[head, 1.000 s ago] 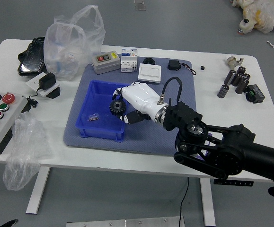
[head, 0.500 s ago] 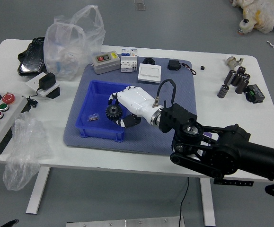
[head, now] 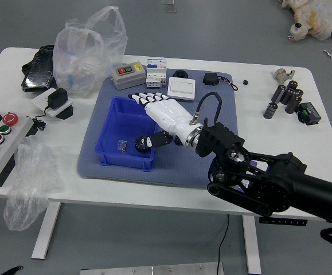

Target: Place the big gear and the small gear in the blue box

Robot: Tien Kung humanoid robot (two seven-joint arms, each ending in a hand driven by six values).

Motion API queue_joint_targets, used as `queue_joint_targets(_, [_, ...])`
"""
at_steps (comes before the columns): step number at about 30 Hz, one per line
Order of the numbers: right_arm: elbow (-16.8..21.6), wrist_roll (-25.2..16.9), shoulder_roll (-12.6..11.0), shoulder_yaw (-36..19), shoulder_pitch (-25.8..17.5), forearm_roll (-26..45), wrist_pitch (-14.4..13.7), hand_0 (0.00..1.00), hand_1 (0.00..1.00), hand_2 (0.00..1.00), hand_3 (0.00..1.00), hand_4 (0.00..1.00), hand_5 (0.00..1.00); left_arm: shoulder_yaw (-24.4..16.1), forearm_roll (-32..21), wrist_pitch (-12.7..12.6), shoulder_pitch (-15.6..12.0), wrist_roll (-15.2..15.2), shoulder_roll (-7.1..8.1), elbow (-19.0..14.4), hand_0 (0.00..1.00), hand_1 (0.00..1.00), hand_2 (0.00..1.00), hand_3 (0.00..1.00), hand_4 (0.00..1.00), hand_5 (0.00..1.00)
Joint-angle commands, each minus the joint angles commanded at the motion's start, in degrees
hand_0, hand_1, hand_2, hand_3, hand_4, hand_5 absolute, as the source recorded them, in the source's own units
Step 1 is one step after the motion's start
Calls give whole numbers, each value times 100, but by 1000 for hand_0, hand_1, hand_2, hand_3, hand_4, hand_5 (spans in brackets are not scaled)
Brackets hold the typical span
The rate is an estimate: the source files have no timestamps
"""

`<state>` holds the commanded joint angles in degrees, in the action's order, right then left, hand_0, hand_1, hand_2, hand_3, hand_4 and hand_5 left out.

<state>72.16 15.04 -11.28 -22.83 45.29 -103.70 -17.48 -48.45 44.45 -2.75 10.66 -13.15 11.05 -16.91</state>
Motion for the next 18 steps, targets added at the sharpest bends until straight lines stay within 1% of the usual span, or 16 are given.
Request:
queue_joint_targets(2, [-50,58,-111,-281,-148,-2,-210,988,965,970,998,834,218,12,-19,-2,-5,5,-6,1,655,554,571,714,726,623])
queue_joint_targets(3, [-109,111,-163,-397,-198,18,-239,988,965,970,998,834,218,15,-27,-4,-8,7,-8,1,655,554,571,714,726,623])
queue_joint_targets(4, [-188,161,-220,-517,-239,81,-217,965,914,918,998,822,142,18,-35,-7,-11,9,-9,2,656,555,571,714,727,623])
queue_joint_targets(5, [-257,190,-266,-590,-265,158,-167,965,914,918,998,822,142,19,-40,-9,-14,10,-9,2,656,555,571,714,727,623])
queue_joint_targets(6, [-352,217,-323,-604,-291,283,-54,965,914,918,998,822,142,17,-40,-10,-16,9,-9,2,656,555,571,714,727,623])
queue_joint_targets(7, [-438,227,-365,-582,-314,410,62,965,914,918,998,822,142,20,-46,-11,-17,12,-8,3,656,555,571,714,727,623])
queue_joint_targets(9, [-581,206,-401,-496,-348,640,205,965,914,918,998,822,142,21,-51,-13,-18,17,-5,4,656,555,571,714,727,623])
queue_joint_targets(10, [-654,186,-391,-435,-363,758,248,964,904,920,996,854,143,20,-47,-12,-18,18,-5,5,656,555,570,715,727,623])
queue_joint_targets(15, [-909,95,-232,-192,-374,1121,336,964,904,920,996,854,143,8,-19,-5,-4,19,-8,6,656,555,570,715,727,623])
queue_joint_targets(16, [-938,79,-202,-151,-364,1169,350,957,898,912,988,866,168,4,-13,-4,1,19,-10,7,656,555,571,714,726,622])
queue_joint_targets(18, [-1009,46,-144,-38,-327,1268,363,957,898,912,988,866,168,-1,1,0,12,18,-14,7,656,555,571,714,726,622])
